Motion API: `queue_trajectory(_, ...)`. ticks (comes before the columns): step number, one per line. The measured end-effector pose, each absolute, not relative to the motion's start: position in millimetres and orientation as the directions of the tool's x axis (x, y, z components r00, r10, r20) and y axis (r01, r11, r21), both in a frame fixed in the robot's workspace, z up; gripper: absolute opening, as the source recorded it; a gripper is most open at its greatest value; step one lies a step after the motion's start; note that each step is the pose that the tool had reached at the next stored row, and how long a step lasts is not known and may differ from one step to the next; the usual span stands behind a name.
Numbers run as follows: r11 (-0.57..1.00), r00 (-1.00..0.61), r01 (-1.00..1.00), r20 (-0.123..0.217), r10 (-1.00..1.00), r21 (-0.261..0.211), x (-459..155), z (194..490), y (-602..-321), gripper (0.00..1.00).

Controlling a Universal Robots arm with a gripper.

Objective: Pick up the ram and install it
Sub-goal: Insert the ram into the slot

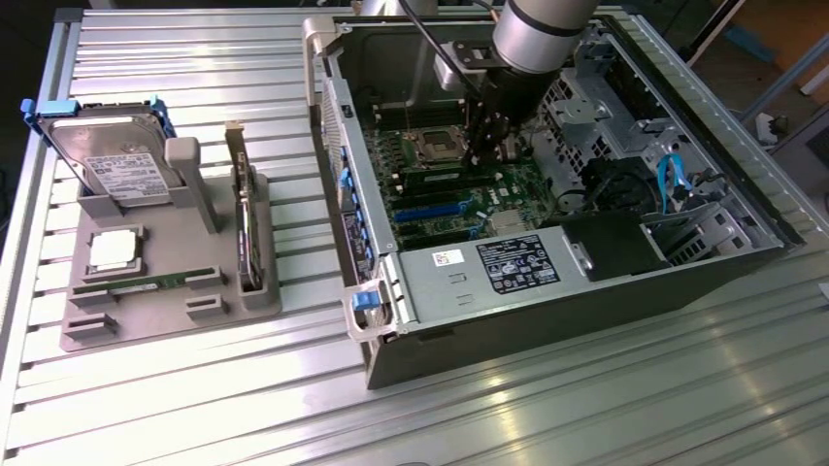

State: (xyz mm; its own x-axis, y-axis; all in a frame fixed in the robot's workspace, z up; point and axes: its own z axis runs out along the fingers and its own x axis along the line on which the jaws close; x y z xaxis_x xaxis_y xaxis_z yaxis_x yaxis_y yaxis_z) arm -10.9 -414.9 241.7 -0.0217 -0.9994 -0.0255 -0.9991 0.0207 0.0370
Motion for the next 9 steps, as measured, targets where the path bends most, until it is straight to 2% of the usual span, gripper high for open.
queue_trajectory(9, 0.017, -0.018, -0.999, -0.026, -1.000, 0.037, -10.9, 241.6, -414.8, 0.12)
